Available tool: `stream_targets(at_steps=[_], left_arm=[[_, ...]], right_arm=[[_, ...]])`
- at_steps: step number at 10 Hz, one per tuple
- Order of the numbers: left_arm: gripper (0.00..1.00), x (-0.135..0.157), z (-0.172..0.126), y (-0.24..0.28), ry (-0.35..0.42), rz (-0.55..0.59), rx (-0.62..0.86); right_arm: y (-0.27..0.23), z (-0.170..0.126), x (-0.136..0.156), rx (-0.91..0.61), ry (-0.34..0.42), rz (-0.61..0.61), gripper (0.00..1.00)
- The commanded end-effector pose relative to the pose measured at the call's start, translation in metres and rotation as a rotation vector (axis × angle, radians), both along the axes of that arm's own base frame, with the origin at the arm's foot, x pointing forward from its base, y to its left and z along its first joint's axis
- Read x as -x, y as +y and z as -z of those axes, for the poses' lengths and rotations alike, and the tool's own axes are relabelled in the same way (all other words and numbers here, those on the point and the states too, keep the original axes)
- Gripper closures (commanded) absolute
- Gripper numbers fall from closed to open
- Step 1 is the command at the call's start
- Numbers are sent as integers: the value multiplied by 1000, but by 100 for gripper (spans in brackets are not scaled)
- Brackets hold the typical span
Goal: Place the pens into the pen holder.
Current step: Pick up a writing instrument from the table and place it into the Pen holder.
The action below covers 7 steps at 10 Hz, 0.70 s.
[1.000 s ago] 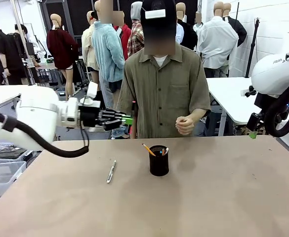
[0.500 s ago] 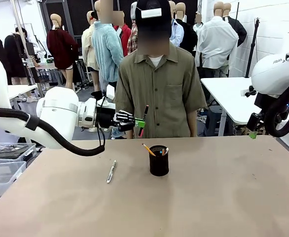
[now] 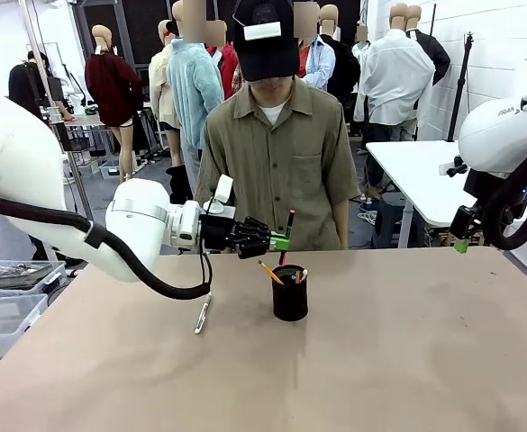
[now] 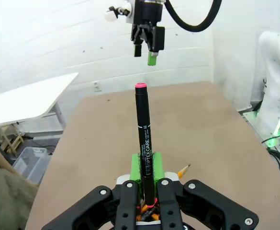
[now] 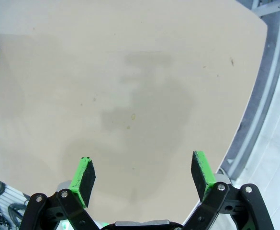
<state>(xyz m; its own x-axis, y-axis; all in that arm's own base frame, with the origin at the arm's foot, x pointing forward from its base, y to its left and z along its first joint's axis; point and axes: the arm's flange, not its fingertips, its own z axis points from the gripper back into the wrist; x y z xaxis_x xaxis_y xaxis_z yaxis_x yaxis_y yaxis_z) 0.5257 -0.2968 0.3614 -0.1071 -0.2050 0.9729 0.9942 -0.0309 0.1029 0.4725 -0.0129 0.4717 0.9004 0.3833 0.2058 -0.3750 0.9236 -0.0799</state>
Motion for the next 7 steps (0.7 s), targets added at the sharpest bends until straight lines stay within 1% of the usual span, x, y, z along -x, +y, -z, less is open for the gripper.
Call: stream_targets(at_steps=[1, 2, 4, 7], left_arm=[[100, -24, 3, -2, 11, 37, -1], [100, -32, 11, -3, 25, 39, -5], [100, -38, 19, -5, 39, 68, -20], [100, -47, 39, -9, 101, 97, -37]], right_arm=[[-1, 1, 2, 18, 2, -4, 0], [-1, 1, 2, 18, 2, -4, 0], [-1, 1, 2, 18, 2, -4, 0], [-1, 1, 2, 18, 2, -4, 0]])
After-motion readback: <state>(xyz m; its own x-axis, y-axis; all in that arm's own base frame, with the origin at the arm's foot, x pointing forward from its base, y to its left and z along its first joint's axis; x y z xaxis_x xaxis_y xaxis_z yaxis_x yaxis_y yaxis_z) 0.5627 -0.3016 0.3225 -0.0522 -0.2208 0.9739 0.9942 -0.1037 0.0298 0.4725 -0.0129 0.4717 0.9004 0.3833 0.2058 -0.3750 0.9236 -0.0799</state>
